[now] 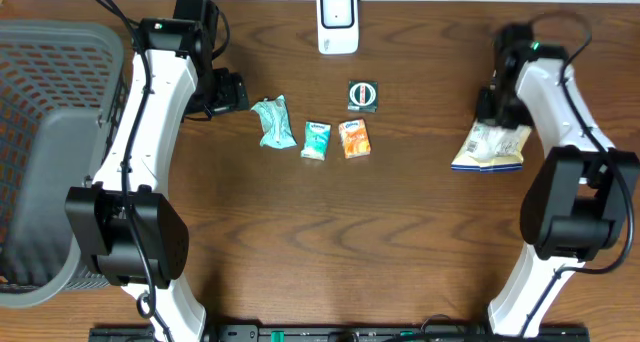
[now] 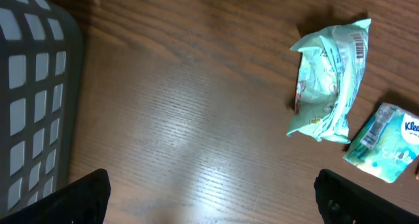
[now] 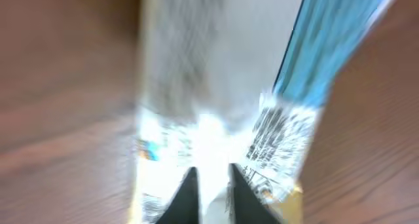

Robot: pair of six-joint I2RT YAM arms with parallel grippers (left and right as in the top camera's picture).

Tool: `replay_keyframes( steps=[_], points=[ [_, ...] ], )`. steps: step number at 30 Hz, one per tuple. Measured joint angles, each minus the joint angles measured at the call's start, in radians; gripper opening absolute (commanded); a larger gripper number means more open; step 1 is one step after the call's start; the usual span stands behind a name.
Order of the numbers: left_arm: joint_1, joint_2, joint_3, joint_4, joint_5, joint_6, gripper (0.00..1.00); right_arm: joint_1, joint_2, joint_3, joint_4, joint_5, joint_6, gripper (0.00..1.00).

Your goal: Scan the item barcode

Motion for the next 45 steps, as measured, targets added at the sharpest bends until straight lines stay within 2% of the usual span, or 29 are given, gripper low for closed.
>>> replay_keyframes(
  steps=[3,11,16,22,27,33,39,45],
  points=[
    [0.0,0.0,0.0,0.0,0.0,0.0,0.98,-0.001,0.0,0.092,0.001,0.001,-0.007,0.27],
    [0.0,0.0,0.0,0.0,0.0,0.0,0.98,-0.058,-0.002,0.089,0.062,0.004,-0.013,0.27],
    [0.0,0.0,0.0,0.0,0.0,0.0,0.98,-0.115,-0.002,-0.047,0.208,0.0,-0.013,0.28],
    [0.0,0.0,0.0,0.0,0.0,0.0,0.98,-0.142,-0.002,-0.29,0.529,-0.052,-0.016,0.3],
    [0.0,0.0,0.0,0.0,0.0,0.0,0.98,-0.138,-0.005,-0.312,0.601,-0.167,-0.026,0.32],
    [0.0,0.0,0.0,0.0,0.0,0.0,0.98,-0.052,0.002,-0.234,0.581,-0.416,-0.037,0.36],
    [0.0,0.0,0.0,0.0,0.0,0.0,0.98,0.058,0.002,-0.049,0.459,-0.475,-0.032,0.39],
    [0.0,0.0,0.0,0.0,0.0,0.0,0.98,0.068,0.002,0.103,0.187,-0.442,-0.062,0.27]
  ],
)
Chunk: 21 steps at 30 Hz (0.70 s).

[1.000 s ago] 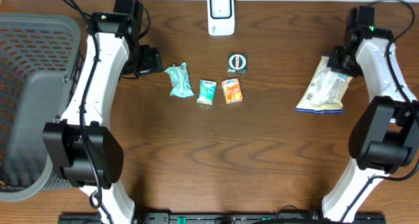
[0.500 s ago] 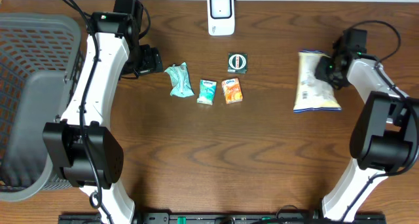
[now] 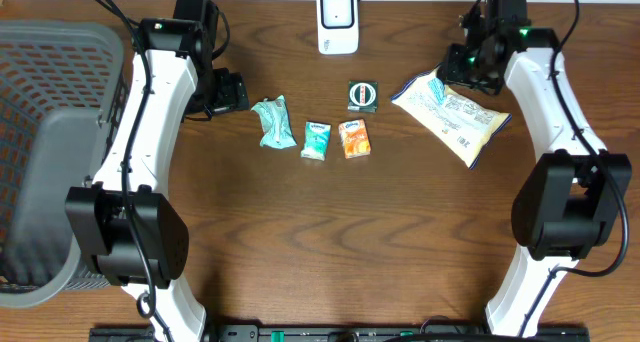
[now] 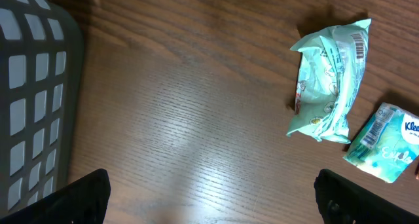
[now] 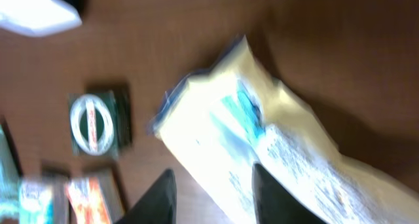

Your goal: Scan the item barcode

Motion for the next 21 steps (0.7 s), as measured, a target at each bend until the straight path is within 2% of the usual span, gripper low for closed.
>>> replay_keyframes(
  steps=[2,6,8,12,17,21],
  points=[
    [0.0,0.0,0.0,0.0,0.0,0.0,0.98,-0.002,0.0,0.015,-0.103,0.013,-0.03,0.22],
    [0.0,0.0,0.0,0.0,0.0,0.0,0.98,-0.002,0.0,-0.004,-0.21,0.102,-0.053,0.24],
    [0.0,0.0,0.0,0.0,0.0,0.0,0.98,-0.002,0.0,-0.031,-0.209,0.176,-0.053,0.24],
    [0.0,0.0,0.0,0.0,0.0,0.0,0.98,-0.002,0.0,-0.146,-0.087,0.357,-0.025,0.31],
    [0.0,0.0,0.0,0.0,0.0,0.0,0.98,-0.016,0.001,-0.346,0.183,0.444,-0.005,0.29],
    [0.0,0.0,0.0,0.0,0.0,0.0,0.98,-0.025,0.0,-0.393,0.198,0.468,0.003,0.3]
  ],
)
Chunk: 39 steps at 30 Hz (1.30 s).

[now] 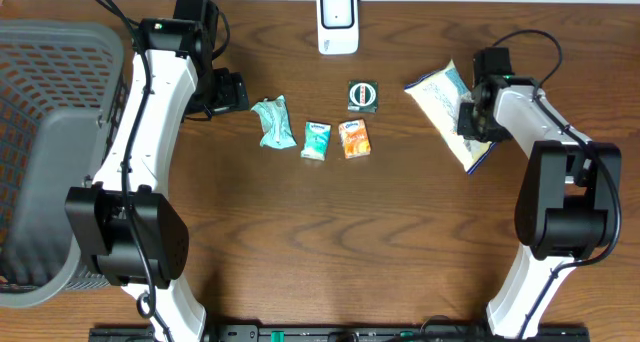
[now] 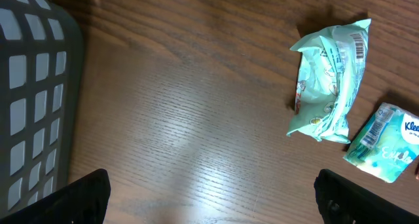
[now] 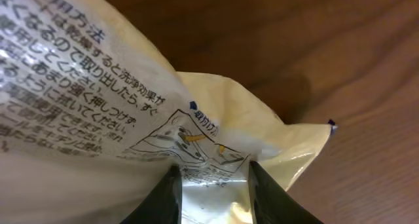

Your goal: Scan the item barcode

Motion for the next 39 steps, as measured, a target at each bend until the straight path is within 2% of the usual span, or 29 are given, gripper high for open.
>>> replay_keyframes(
  steps=[4,9,15,21,32,34,39],
  points=[
    [0.0,0.0,0.0,0.0,0.0,0.0,0.98,0.003,-0.003,0.034,-0.115,0.004,0.004,0.33],
    [0.0,0.0,0.0,0.0,0.0,0.0,0.98,0.027,-0.01,0.174,-0.201,-0.005,0.005,0.4],
    [0.0,0.0,0.0,0.0,0.0,0.0,0.98,0.066,-0.047,0.257,-0.08,-0.085,0.006,0.48],
    [0.0,0.0,0.0,0.0,0.0,0.0,0.98,0.058,-0.045,0.255,-0.001,-0.146,0.006,0.42],
    [0.0,0.0,0.0,0.0,0.0,0.0,0.98,0.067,0.084,0.222,0.029,-0.302,0.007,0.43],
    [0.0,0.0,0.0,0.0,0.0,0.0,0.98,0.071,0.102,0.221,0.03,-0.312,0.007,0.44],
    [0.0,0.0,0.0,0.0,0.0,0.0,0.98,0.078,0.097,0.222,0.024,-0.318,0.011,0.56]
  ],
)
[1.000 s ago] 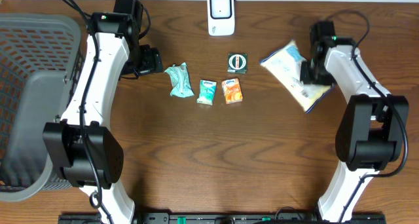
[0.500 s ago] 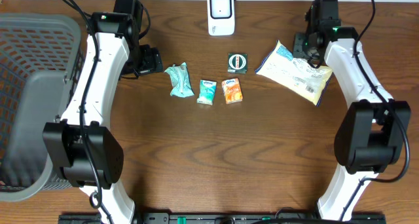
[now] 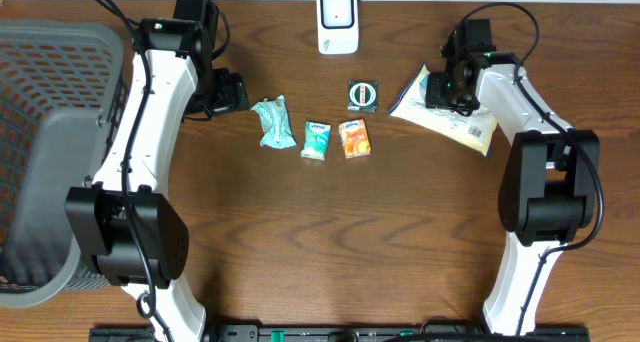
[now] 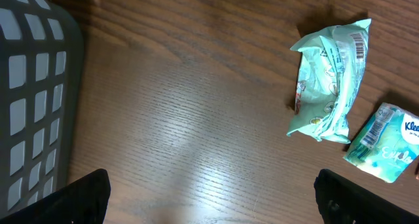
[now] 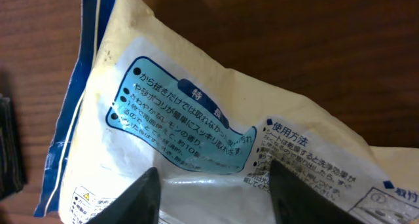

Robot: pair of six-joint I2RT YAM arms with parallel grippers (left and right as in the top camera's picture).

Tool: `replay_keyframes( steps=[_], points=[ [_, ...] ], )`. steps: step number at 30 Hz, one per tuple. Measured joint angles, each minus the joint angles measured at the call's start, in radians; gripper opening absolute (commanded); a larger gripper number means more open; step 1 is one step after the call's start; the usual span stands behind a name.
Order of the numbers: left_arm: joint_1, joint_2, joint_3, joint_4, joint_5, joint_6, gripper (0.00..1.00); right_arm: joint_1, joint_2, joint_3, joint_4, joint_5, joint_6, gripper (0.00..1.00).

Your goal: Scan the item barcode

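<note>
The item is a cream bag with blue edging and Japanese print (image 3: 452, 116), lying flat on the table to the right of the white scanner (image 3: 338, 22). It fills the right wrist view (image 5: 196, 112), printed face up. My right gripper (image 3: 447, 85) (image 5: 213, 194) sits over the bag's back left part. Its fingers (image 5: 141, 198) are spread wide on the bag's face, open. My left gripper (image 3: 236, 92) (image 4: 213, 204) hovers open over bare wood, left of a teal packet (image 4: 330, 80), with nothing between its fingers.
In a row mid-table lie the teal packet (image 3: 271, 122), a small tissue pack (image 3: 316, 140) and an orange pack (image 3: 354, 139). A dark square item with a white ring (image 3: 363, 95) lies just left of the bag. A grey basket (image 3: 45, 132) fills the left side.
My right gripper was shut on the bag's edge further right. Now it is further left and back with its fingers spread over the printed face. The bag has shifted slightly left. The left arm is unchanged.
The bag first lay at the table's right with my right gripper shut on it. Then it was held up, spread out right of the scanner. Then it was lower, still gripped by its edge. Now it lies flat near the dark square item and the gripper is open.
</note>
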Motion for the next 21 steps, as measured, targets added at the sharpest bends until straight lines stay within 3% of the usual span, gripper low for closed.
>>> replay_keyframes(
  steps=[3,9,14,21],
  points=[
    [0.0,0.0,0.0,0.0,0.0,0.0,0.98,0.0,-0.024,0.0,-0.015,0.019,0.003,0.66],
    [0.0,0.0,0.0,0.0,0.0,0.0,0.98,-0.03,-0.126,0.005,0.039,0.109,-0.072,0.7],
    [0.0,0.0,0.0,0.0,0.0,0.0,0.98,-0.092,-0.148,0.022,0.042,0.155,-0.172,0.68],
    [0.0,0.0,0.0,0.0,0.0,0.0,0.98,-0.166,-0.068,0.012,0.034,0.064,-0.179,0.63]
  ],
)
